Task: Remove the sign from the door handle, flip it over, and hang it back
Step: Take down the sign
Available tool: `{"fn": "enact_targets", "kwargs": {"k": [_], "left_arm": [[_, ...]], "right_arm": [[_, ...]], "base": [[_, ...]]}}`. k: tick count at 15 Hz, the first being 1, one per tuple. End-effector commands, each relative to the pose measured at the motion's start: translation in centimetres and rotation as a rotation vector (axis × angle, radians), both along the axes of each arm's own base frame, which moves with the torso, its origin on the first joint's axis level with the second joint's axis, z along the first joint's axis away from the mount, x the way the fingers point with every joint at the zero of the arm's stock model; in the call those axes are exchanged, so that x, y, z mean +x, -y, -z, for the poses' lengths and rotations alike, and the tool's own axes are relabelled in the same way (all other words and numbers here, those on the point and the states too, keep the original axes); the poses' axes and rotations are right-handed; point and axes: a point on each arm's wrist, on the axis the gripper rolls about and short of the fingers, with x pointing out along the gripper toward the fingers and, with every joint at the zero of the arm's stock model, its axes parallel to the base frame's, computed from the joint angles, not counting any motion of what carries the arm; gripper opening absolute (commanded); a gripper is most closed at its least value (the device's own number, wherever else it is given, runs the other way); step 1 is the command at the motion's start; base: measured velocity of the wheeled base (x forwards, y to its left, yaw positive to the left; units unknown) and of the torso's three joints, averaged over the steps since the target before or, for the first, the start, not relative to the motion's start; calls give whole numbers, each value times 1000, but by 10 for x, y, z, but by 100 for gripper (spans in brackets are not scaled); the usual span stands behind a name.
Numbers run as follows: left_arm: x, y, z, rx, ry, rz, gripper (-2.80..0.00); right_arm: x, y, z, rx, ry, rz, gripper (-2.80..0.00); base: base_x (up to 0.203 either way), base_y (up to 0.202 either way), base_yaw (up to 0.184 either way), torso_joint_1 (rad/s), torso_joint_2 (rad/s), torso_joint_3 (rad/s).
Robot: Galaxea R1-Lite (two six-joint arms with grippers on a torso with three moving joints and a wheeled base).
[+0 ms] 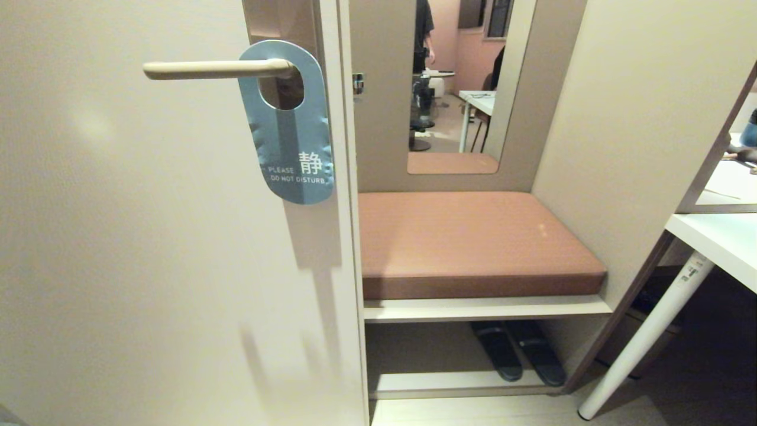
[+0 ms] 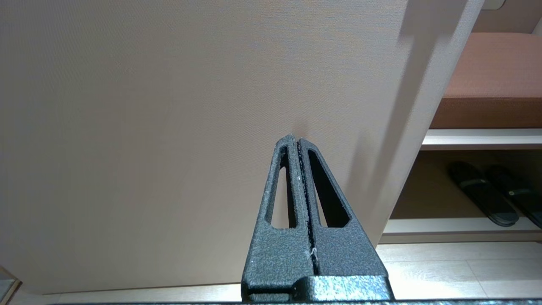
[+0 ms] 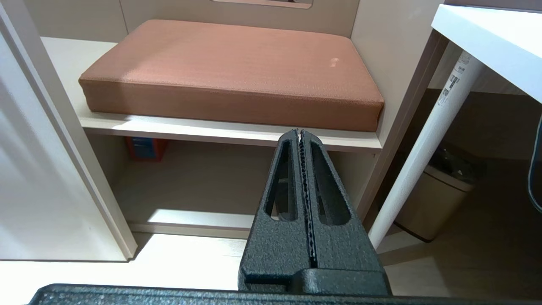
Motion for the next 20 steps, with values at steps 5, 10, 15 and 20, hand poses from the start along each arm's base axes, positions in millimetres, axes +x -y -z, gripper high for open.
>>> {"fn": "enact_targets", "kwargs": {"k": [5,10,15,20], "left_arm": [[0,0,0,-1,0,-1,-280],[0,0,0,-1,0,-1,-280],[0,0,0,-1,0,-1,-280],[0,0,0,-1,0,-1,-280]], "right_arm": [[0,0,0,-1,-2,-1,-280],[0,0,0,-1,-2,-1,-280],[0,0,0,-1,-2,-1,-280],[0,0,0,-1,-2,-1,-280]], "base": [[0,0,0,0,0,0],[0,0,0,0,0,0],[0,0,0,0,0,0],[0,0,0,0,0,0]]}}
